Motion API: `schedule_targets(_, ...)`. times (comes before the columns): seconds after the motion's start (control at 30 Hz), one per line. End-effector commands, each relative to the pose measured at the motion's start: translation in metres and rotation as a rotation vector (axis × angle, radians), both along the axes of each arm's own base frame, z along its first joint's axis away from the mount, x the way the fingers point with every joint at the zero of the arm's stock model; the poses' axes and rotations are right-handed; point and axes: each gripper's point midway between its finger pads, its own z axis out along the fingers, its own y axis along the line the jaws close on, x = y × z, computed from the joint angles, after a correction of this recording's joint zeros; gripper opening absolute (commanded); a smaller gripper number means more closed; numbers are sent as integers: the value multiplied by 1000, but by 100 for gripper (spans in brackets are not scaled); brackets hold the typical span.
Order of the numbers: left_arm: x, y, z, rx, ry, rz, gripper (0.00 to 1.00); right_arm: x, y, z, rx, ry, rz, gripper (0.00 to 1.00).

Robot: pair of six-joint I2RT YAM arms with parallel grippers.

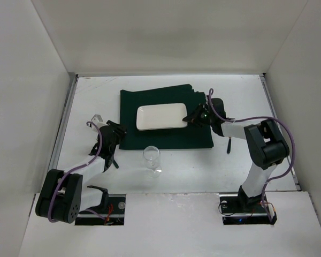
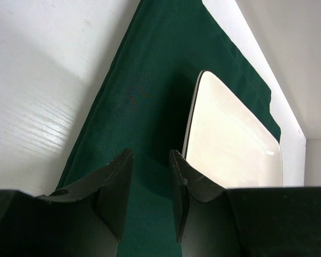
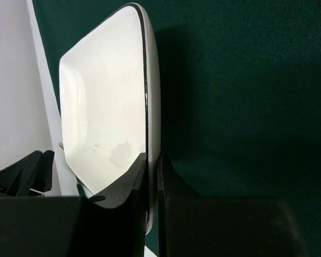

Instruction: Set the dinner table for one person

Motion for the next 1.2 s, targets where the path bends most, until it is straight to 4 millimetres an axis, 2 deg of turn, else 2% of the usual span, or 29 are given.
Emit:
schedule_targets(0.0, 7, -2, 14, -17, -58, 5, 31, 19, 20, 75, 172, -241, 52, 4)
schedule_targets(0.17, 7, -2, 12, -15, -50, 4, 31, 13, 17, 51, 146, -186, 48, 4)
schedule_targets(0.4, 7, -4, 14, -15, -57, 0, 31, 12, 16, 38, 119, -134, 47, 7)
schedule_targets(0.5, 6, -3, 14, -15, -57, 2, 31, 10, 12, 24, 74, -96, 44, 12)
schedule_targets(0.57, 6, -4, 15, -17, -59, -1, 31, 11, 8, 19, 44, -85, 28, 24)
schedule_targets(0.7, 7, -6, 14, -16, -57, -4, 31, 17, -2, 25, 20, -95, -7, 42)
schedule_targets(0.87, 6, -5, 17, -16, -64, 0, 31, 16, -13, 23, -67, -86, -37, 54)
schedule_targets(0.97, 6, -3, 16, -21, -62, 3, 31, 15, -32, 25, -152, -94, -86, 59)
schedule_targets(1.07, 5, -5, 18, -17, -69, 0, 31, 14, -54, 38, -250, -124, -155, 63)
schedule_targets(1.17, 6, -7, 13, -17, -52, -6, 31, 12, -77, 63, -359, -183, -233, 64)
